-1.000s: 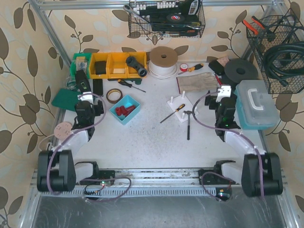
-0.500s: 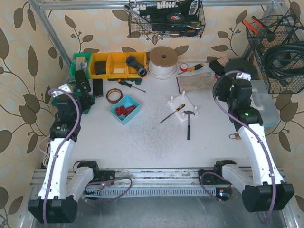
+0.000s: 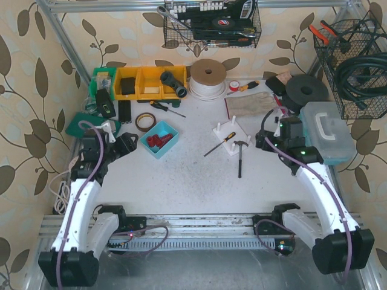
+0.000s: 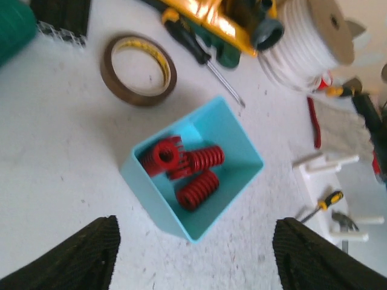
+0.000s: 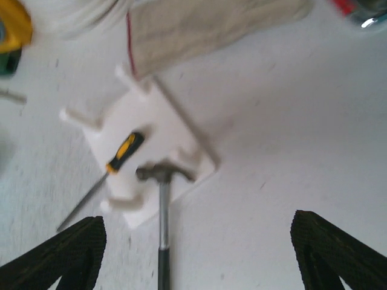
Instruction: Install the large spring
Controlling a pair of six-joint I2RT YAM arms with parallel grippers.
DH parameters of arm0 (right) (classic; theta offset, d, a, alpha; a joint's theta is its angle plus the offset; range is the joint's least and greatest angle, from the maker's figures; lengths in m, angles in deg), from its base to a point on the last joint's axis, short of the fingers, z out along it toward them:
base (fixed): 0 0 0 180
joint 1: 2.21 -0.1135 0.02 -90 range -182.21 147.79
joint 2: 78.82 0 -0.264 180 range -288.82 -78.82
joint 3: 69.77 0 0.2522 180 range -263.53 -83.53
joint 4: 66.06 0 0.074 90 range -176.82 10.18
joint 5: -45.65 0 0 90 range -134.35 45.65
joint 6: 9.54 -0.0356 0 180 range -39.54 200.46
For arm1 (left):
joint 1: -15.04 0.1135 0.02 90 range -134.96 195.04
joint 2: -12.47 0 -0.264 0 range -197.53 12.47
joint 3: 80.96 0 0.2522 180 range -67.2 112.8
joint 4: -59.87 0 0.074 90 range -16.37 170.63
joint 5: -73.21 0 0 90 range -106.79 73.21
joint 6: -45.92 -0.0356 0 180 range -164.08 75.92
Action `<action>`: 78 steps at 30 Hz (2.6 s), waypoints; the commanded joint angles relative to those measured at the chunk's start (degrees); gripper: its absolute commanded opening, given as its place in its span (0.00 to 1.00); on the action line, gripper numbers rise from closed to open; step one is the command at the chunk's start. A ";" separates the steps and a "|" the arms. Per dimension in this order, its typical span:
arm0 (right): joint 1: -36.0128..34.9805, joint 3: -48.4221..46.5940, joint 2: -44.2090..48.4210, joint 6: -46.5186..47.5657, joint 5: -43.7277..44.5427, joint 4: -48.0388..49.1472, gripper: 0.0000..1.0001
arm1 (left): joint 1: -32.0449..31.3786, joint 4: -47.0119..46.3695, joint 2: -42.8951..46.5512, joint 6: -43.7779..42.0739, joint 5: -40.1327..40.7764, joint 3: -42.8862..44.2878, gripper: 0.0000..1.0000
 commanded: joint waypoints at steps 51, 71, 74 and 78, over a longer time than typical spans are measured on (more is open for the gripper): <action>-19.63 9.16 -31.47 -5.57 8.55 20.27 0.20 | -36.30 -32.03 4.31 -16.58 17.82 -19.76 0.87; -19.82 8.77 -17.59 -2.01 12.56 16.37 0.00 | -36.27 -31.06 3.12 -16.19 22.14 -19.59 0.89; -19.73 7.10 -15.23 -0.67 16.69 13.79 0.00 | -36.32 -31.92 2.69 -16.30 20.57 -19.67 0.88; -18.00 4.08 -14.95 3.97 21.69 11.49 0.00 | -36.27 -31.87 2.10 -15.78 20.24 -19.23 0.88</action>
